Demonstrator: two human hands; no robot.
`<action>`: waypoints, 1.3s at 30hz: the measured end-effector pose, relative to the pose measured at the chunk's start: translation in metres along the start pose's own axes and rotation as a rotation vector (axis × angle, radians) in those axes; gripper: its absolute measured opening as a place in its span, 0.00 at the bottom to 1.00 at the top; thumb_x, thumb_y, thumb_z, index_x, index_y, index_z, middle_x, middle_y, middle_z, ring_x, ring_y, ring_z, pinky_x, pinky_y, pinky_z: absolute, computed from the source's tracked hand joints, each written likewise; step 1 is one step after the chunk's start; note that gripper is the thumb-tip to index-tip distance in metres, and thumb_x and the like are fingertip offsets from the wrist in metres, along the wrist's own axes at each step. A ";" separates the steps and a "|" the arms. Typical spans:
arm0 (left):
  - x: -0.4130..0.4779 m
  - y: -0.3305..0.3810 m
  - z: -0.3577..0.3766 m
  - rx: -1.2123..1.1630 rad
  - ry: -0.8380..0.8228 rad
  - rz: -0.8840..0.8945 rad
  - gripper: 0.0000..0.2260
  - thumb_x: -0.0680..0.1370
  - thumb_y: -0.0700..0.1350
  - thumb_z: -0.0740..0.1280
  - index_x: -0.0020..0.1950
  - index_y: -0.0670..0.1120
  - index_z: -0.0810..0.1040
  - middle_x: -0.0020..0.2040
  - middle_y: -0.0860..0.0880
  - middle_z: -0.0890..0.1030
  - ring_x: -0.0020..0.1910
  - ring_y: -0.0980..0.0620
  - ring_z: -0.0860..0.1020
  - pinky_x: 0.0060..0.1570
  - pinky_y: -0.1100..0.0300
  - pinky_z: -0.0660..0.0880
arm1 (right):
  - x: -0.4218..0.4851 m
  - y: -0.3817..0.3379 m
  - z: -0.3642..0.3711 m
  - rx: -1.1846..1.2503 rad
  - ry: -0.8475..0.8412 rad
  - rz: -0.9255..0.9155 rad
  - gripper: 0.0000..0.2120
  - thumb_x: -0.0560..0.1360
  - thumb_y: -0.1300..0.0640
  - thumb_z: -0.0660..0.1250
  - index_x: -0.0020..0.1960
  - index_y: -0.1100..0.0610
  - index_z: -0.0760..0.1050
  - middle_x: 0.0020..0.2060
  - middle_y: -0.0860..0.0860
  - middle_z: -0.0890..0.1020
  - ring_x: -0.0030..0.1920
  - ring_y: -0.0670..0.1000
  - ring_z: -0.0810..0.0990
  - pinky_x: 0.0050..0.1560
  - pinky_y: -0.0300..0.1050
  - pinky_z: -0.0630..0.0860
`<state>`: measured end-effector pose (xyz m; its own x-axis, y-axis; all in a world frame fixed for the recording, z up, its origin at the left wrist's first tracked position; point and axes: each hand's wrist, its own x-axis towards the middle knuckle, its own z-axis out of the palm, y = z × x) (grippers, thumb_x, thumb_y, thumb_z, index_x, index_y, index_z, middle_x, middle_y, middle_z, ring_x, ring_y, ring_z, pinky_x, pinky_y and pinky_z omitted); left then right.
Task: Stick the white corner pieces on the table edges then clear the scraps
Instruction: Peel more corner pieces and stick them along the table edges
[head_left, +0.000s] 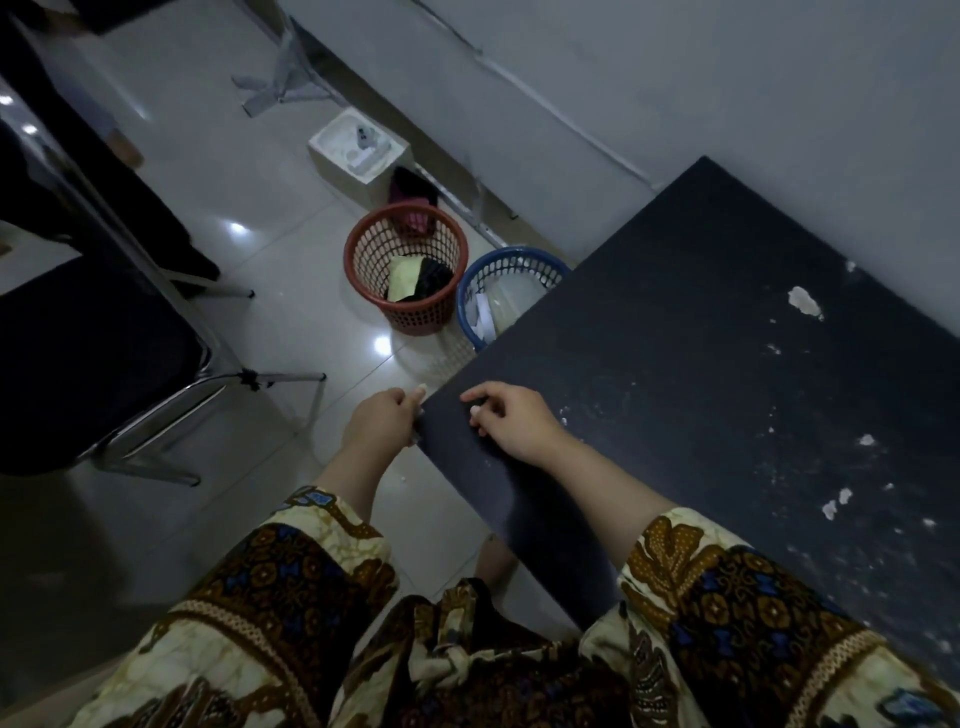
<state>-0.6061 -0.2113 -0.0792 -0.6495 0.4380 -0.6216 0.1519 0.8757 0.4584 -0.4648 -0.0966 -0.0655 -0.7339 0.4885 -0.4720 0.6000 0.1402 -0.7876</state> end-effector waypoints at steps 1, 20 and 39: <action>-0.002 0.003 0.000 0.081 0.067 -0.001 0.20 0.80 0.60 0.55 0.45 0.44 0.74 0.44 0.45 0.80 0.47 0.41 0.80 0.51 0.48 0.76 | -0.004 0.006 -0.005 -0.002 0.033 0.007 0.10 0.78 0.60 0.63 0.56 0.51 0.79 0.37 0.47 0.82 0.39 0.45 0.80 0.45 0.37 0.75; -0.133 0.229 0.240 0.278 0.113 0.919 0.17 0.80 0.56 0.58 0.53 0.43 0.75 0.49 0.44 0.79 0.50 0.44 0.77 0.54 0.50 0.69 | -0.205 0.177 -0.187 0.124 0.674 0.371 0.09 0.77 0.58 0.64 0.55 0.53 0.80 0.42 0.54 0.84 0.46 0.53 0.82 0.55 0.49 0.78; -0.246 0.265 0.400 0.409 -0.209 1.050 0.12 0.80 0.53 0.59 0.49 0.45 0.75 0.49 0.46 0.79 0.51 0.47 0.75 0.56 0.51 0.70 | -0.348 0.326 -0.241 -0.205 0.875 0.632 0.23 0.75 0.55 0.68 0.69 0.53 0.72 0.67 0.52 0.71 0.68 0.57 0.67 0.63 0.52 0.72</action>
<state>-0.1076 -0.0058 -0.0591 0.0719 0.9836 -0.1655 0.8016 0.0417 0.5964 0.0629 -0.0128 -0.0625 0.1556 0.9531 -0.2597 0.8891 -0.2497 -0.3837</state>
